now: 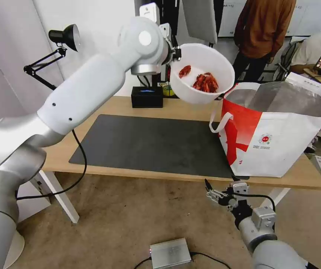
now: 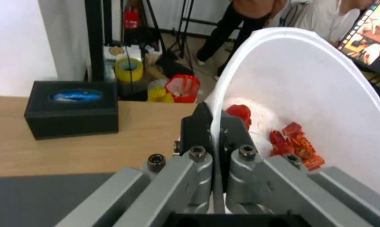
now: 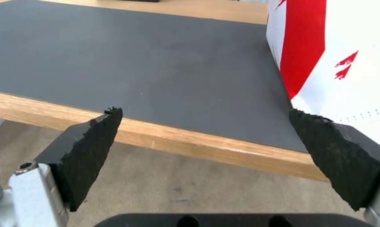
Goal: Pick up the trash from the table and place it into the takeout bag.
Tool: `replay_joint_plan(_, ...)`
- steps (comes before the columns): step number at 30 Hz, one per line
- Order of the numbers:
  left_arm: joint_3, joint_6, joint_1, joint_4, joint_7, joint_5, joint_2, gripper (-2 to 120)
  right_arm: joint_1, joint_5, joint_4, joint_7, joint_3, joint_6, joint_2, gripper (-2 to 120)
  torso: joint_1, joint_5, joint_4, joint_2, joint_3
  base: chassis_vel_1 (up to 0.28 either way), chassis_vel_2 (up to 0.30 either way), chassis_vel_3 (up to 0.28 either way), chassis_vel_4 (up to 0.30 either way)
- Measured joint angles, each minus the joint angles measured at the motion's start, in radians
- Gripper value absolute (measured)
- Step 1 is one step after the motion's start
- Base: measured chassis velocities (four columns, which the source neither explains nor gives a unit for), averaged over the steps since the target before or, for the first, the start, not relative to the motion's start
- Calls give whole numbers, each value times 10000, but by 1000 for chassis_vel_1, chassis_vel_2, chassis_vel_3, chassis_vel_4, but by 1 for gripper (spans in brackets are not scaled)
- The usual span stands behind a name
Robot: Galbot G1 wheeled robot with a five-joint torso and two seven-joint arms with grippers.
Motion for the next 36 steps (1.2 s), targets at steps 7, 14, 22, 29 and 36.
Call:
replay_joint_plan(7, -87, -169, -417, 413, -3, -193, -584, 0, 0, 0, 0, 0, 0, 0, 0, 100, 0, -1, 0, 1, 0, 0, 0, 0, 0)
replay_joint_plan(14, -183, -328, -649, 840, 52, -329, -1298, 0, 0, 0, 0, 0, 0, 0, 0, 100, 0, 1, 0, 1, 0, 0, 0, 0, 0)
replay_joint_plan(22, 14, -418, -668, 1439, 188, 5, -2398, 0, 0, 0, 0, 0, 0, 0, 0, 100, 0, 1, 0, 1, 0, 0, 0, 0, 0)
replay_joint_plan(29, 221, -481, -567, 2212, 289, 539, -3268, 0, 0, 0, 0, 0, 0, 0, 0, 100, 0, 2, -3, 1, 0, 0, 0, 0, 0)
replay_joint_plan(36, 697, -661, -476, 2874, 643, 1193, -3554, 0, 0, 0, 0, 1, 0, 0, 0, 100, 0, 1, 1, 1, 0, 0, 0, 0, 0)
